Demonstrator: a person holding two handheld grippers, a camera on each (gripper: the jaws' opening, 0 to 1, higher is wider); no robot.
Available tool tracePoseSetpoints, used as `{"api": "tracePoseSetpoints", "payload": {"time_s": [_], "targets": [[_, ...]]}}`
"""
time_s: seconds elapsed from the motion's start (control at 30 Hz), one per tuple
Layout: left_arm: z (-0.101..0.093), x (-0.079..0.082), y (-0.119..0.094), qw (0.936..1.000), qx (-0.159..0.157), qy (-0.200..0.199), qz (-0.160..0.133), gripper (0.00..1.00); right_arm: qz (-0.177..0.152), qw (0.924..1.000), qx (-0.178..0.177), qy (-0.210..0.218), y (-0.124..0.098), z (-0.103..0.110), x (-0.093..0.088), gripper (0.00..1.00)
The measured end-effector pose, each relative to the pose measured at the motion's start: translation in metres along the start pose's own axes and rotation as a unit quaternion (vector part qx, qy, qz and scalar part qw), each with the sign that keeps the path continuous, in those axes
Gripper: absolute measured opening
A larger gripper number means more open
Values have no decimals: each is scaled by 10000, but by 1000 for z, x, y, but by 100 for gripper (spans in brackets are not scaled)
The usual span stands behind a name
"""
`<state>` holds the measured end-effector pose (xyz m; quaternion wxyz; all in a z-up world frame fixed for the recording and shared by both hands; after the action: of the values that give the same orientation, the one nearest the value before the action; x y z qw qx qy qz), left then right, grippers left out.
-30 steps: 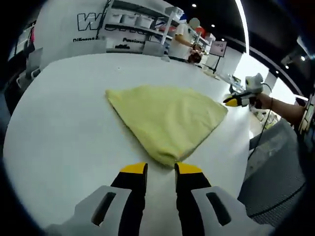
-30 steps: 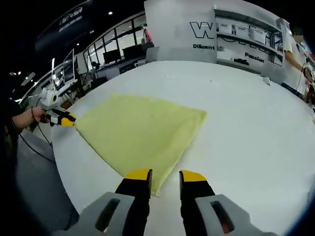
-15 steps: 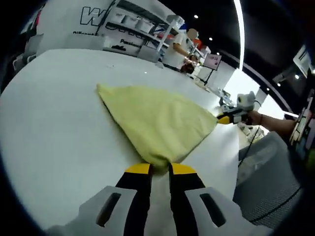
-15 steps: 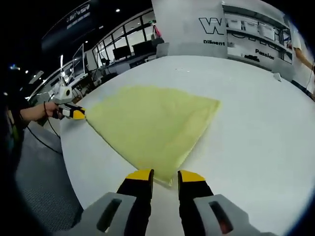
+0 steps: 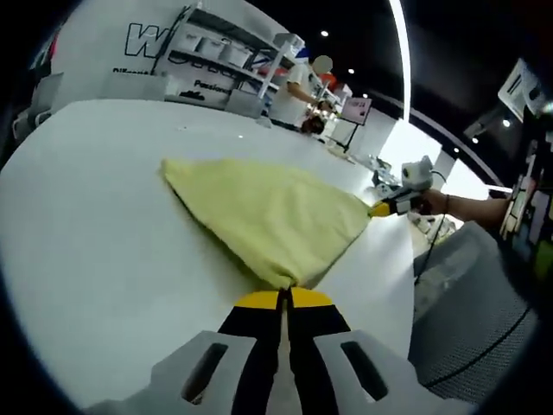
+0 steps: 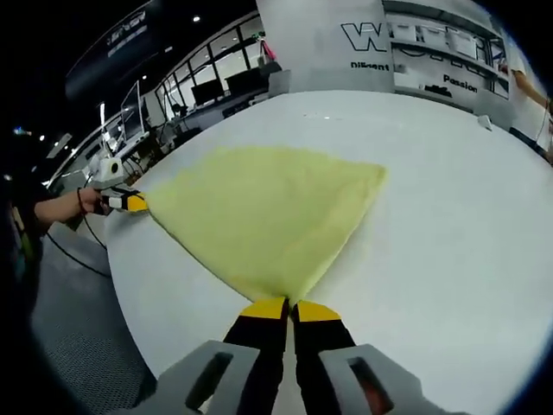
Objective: Fold the garment on the visible template until the final outline fits inside the template.
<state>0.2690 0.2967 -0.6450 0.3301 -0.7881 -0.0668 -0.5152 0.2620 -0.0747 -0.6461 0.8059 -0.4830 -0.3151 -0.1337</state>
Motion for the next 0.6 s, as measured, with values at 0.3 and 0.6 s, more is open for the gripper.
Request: {"api": "tracePoseSetpoints", "payload": {"time_s": [0.3, 0.6], "targets": [[5, 11, -10, 9949, -425, 577, 715, 0, -43, 9999, -80, -74, -7, 4, 8, 0], [9, 14, -8, 9619, -465, 2260, 1465, 0, 151, 9994, -285, -109, -7, 5, 10, 0]]}}
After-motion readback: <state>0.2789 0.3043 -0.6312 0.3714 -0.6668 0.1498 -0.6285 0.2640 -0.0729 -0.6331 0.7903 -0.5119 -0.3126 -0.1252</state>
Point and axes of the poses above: the point that each gripper's makers call its tool centre point, and the gripper's own axes: y roughly forward along the fingers, z roughly to its left, x roughly out of its top, the point moved 4 cm from there along -y, roughly backward along the fingers, and after that the axes turned 11 degrees about y, right-handed, at the moved point
